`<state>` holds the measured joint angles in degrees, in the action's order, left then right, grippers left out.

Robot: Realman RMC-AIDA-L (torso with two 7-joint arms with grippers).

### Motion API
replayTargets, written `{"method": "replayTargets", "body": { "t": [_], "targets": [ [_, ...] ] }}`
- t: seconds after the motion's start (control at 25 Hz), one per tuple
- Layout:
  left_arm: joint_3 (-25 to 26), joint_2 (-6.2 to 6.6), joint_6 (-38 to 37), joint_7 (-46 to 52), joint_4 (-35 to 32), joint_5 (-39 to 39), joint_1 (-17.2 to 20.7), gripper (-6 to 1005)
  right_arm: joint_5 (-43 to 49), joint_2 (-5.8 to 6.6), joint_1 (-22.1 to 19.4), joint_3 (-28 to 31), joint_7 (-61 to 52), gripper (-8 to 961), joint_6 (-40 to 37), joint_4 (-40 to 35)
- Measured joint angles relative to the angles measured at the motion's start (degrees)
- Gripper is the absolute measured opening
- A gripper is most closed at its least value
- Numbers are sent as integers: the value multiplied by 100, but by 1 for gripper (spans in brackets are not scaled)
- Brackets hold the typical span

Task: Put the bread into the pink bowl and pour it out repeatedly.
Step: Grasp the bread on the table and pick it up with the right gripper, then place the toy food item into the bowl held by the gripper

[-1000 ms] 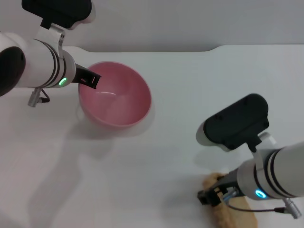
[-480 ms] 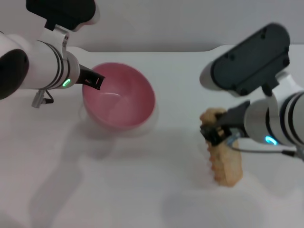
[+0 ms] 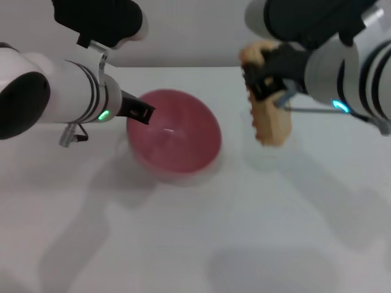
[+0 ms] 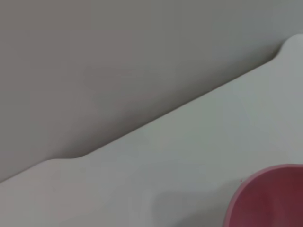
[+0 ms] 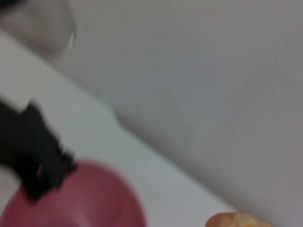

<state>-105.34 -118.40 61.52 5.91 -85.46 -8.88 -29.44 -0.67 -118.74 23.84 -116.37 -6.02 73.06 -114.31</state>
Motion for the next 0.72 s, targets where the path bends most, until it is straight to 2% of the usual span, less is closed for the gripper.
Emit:
{"method": "replayTargets", "body": {
  "t": [0.32,0.4,0.72],
  "targets": [
    [-164,-6,-70,18,-120,-165,0,41,171,-27,40,-61,27,257,-1191,431],
    [-189,-7,-107,29,-139,-194,0,41,162,-30,54,-101,13,212,-1265,497],
    [-196,-8,-117,31,-198,-215,-29,41,-114,-43,109,-272,-24,167,-1941,1095]
  ]
}}
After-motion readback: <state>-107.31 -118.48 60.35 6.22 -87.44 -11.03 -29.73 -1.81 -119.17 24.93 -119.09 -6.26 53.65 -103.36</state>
